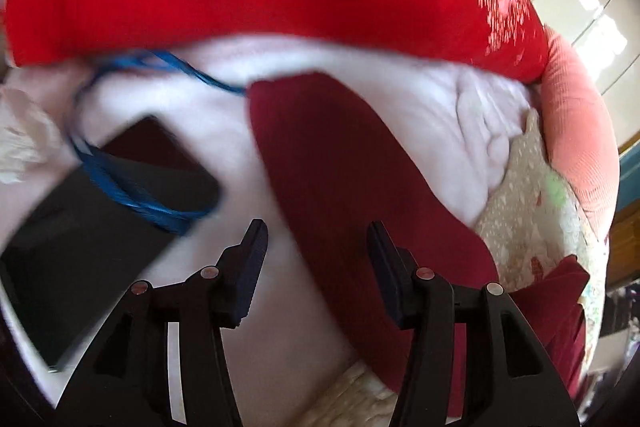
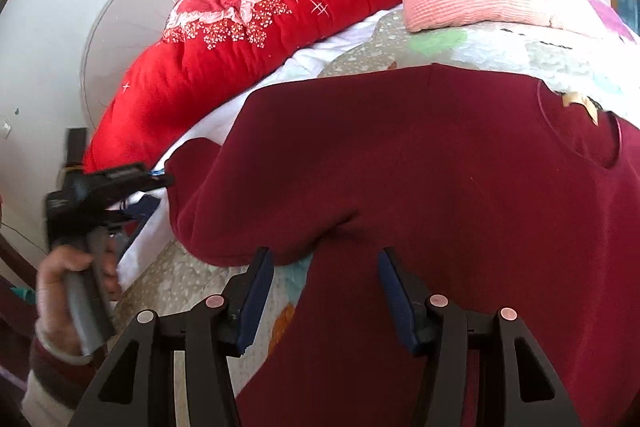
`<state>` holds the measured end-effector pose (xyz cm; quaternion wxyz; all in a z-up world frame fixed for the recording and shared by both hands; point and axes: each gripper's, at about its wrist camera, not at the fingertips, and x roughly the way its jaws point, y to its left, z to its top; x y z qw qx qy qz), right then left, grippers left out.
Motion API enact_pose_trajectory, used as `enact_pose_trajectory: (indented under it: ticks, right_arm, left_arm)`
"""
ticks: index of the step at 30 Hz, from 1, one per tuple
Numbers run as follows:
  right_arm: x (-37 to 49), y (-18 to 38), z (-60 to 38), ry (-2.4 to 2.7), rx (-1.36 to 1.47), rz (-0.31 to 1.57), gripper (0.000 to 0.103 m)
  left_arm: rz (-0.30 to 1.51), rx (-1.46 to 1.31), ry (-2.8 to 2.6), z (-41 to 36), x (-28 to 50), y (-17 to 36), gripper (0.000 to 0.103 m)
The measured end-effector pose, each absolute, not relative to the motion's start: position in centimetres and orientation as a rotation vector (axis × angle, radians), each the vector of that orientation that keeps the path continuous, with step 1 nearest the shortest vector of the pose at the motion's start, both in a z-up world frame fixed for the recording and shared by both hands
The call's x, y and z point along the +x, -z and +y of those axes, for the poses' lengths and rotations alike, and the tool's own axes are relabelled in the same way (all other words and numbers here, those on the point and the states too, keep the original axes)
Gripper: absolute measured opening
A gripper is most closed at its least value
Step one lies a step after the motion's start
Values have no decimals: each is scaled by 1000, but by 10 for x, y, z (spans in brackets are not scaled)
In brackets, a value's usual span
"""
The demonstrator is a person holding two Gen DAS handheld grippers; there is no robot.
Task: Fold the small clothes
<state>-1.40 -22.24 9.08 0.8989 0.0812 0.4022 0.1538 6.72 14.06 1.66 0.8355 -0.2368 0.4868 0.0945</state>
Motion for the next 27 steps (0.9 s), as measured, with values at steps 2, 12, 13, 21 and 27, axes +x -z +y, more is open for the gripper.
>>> enact_pose_trajectory:
  ticks: [2, 12, 13, 21, 27]
  right_arm:
    - [-16, -91, -226, -313, 187, 828, 52]
    - [-8, -102, -221, -302, 166, 799, 52]
    - [-4, -104, -217, -302, 154, 796, 52]
    - [58, -94, -169, -332, 133, 819, 52]
    - [50, -86, -169, -390, 91, 896, 52]
  left_arm:
    - [1020, -504, -212, 138, 77, -11, 50]
    - [775, -563, -144, 162, 65, -72, 6]
    - [722, -558, -151, 168, 59, -86, 6]
    - [625, -483, -119, 163, 33, -117, 6]
    - [593, -393, -57, 122, 24, -134, 6]
